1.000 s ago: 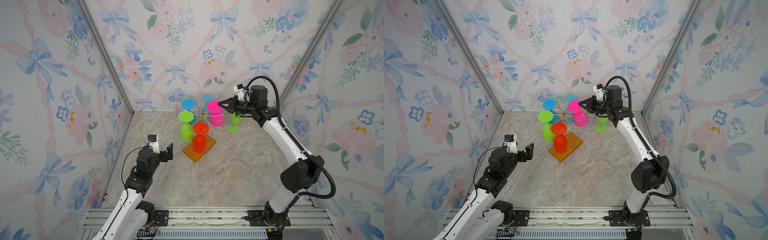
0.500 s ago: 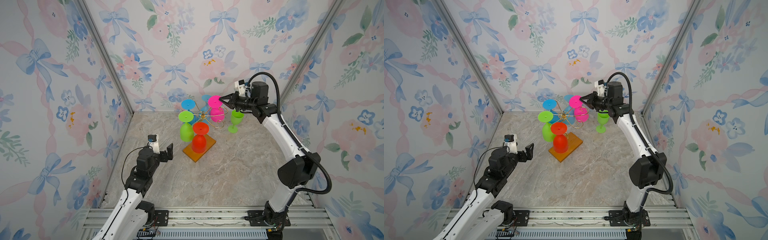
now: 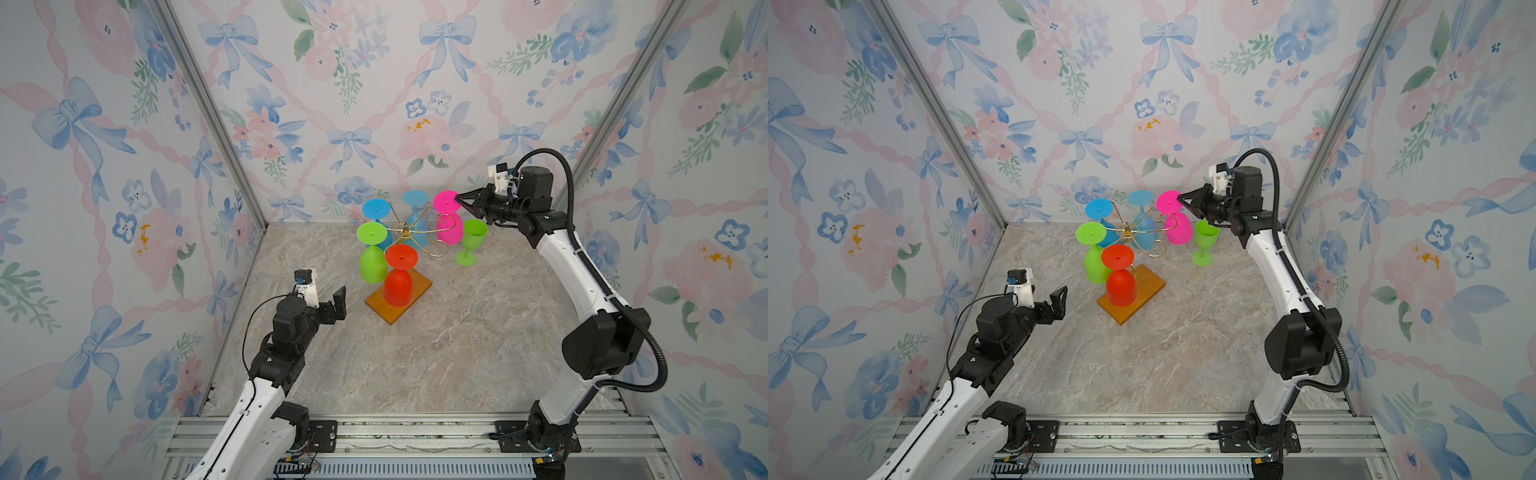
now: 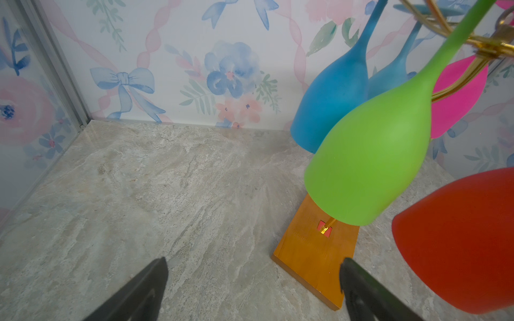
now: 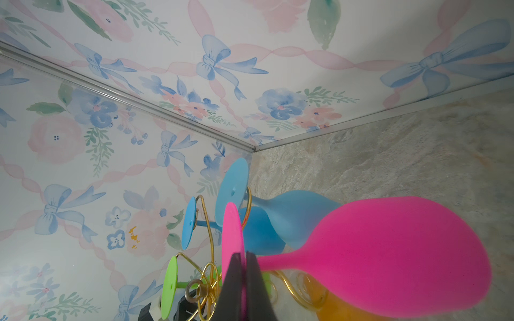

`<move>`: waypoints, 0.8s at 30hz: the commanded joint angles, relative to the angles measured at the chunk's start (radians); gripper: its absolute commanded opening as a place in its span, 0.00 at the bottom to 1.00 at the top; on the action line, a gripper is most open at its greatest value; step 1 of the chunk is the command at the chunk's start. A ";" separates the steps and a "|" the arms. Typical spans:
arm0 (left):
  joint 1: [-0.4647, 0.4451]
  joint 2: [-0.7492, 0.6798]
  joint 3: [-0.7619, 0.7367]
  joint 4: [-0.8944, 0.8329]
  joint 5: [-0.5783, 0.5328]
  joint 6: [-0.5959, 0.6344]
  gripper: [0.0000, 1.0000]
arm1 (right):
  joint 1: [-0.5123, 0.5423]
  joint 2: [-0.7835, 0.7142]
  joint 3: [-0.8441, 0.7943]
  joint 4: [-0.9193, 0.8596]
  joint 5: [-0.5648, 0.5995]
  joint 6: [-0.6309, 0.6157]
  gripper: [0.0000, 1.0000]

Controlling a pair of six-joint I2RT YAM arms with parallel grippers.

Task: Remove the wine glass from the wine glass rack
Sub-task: 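Slide the magenta glass off the rack arm with the right gripper, then carry the magenta glass toward the left gripper while the left arm reaches toward it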

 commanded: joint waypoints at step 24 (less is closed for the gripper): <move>-0.211 0.200 0.675 -0.199 0.547 -0.289 0.93 | -0.010 -0.536 -0.319 -0.119 -0.035 -0.366 0.01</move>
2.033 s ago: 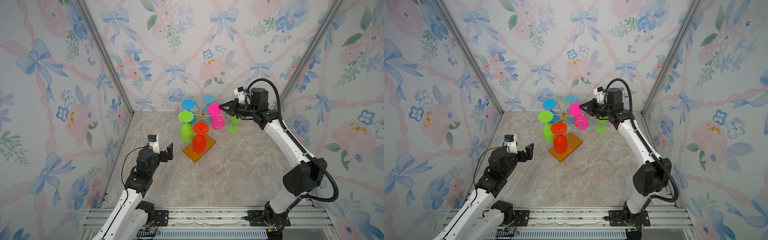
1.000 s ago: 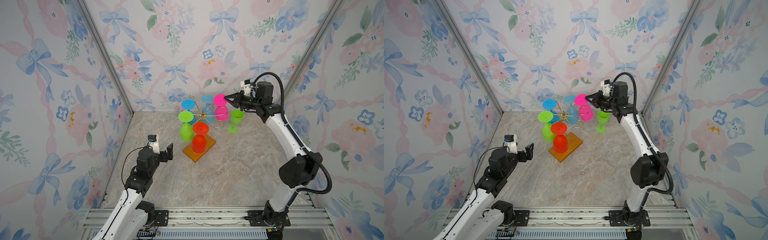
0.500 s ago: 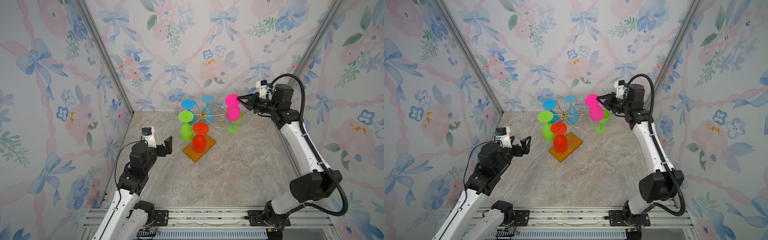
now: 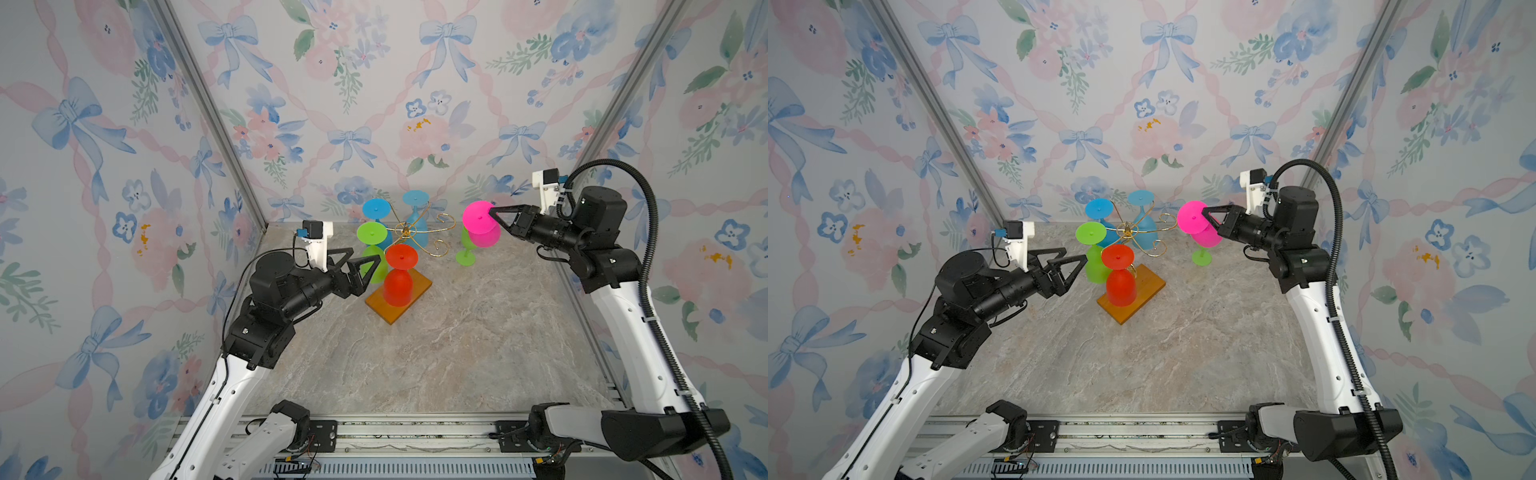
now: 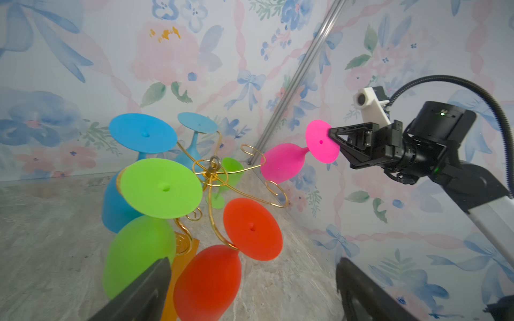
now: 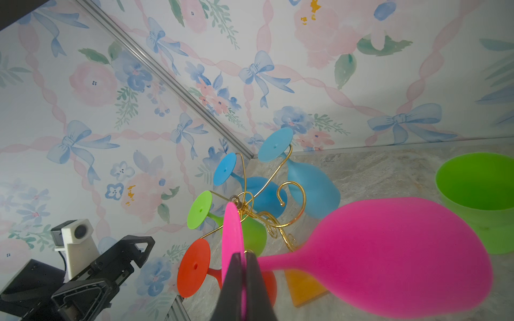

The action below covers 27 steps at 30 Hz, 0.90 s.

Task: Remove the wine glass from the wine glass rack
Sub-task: 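Carry the magenta glass toward the left gripper while the left arm reaches toward it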

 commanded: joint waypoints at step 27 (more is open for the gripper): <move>-0.397 0.328 0.023 0.612 0.180 -0.288 0.66 | 0.154 -0.308 -0.139 -0.059 -0.151 -0.272 0.00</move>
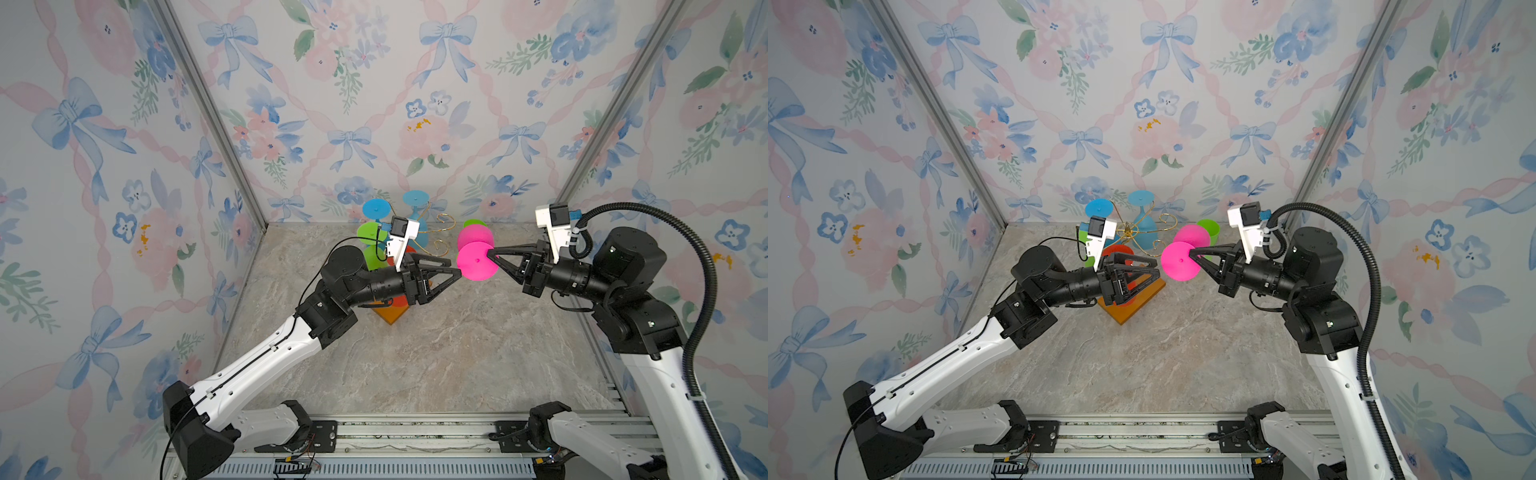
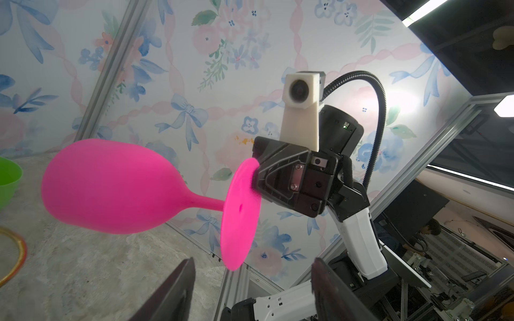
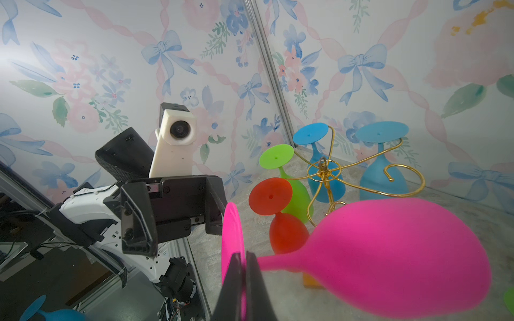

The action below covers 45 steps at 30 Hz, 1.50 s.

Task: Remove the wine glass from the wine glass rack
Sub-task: 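Carry the magenta glass toward the left gripper while the left arm reaches toward it, then close the left gripper on the magenta glass base beside the right gripper, then pull the glass toward the robot with the left gripper while the right withdraws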

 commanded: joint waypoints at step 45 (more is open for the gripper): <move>-0.038 0.059 -0.017 0.080 0.043 0.011 0.00 | 0.021 -0.045 -0.028 0.019 0.003 0.031 0.60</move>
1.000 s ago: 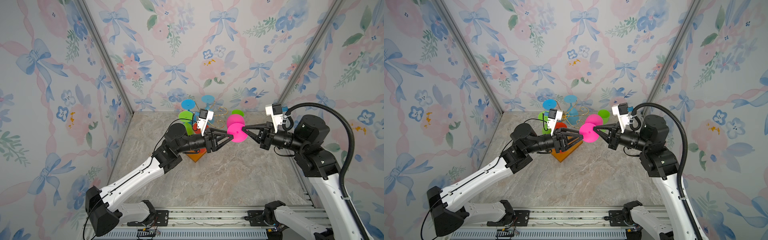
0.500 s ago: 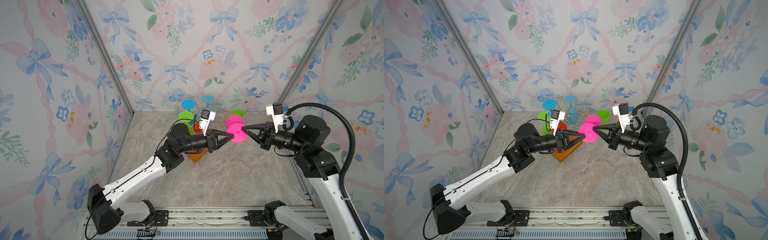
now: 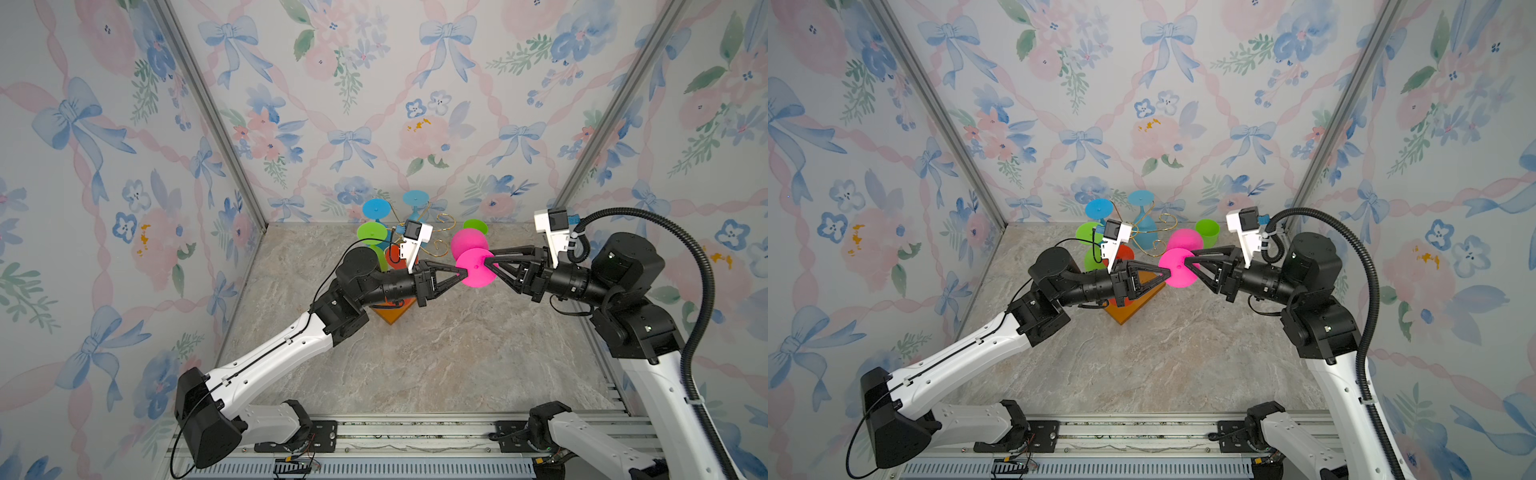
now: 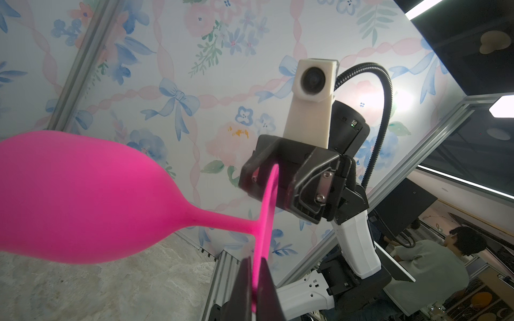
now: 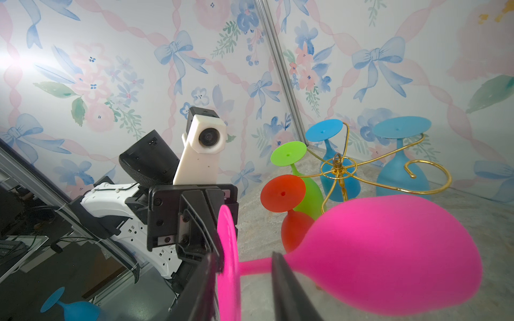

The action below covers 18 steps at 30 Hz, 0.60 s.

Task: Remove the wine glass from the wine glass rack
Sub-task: 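Pull the glass toward the robot with the left gripper while the right withdraws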

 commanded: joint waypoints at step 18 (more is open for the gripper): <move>-0.180 -0.140 -0.139 -0.265 -0.043 0.637 0.00 | -0.207 0.146 0.319 -0.469 0.383 0.140 0.86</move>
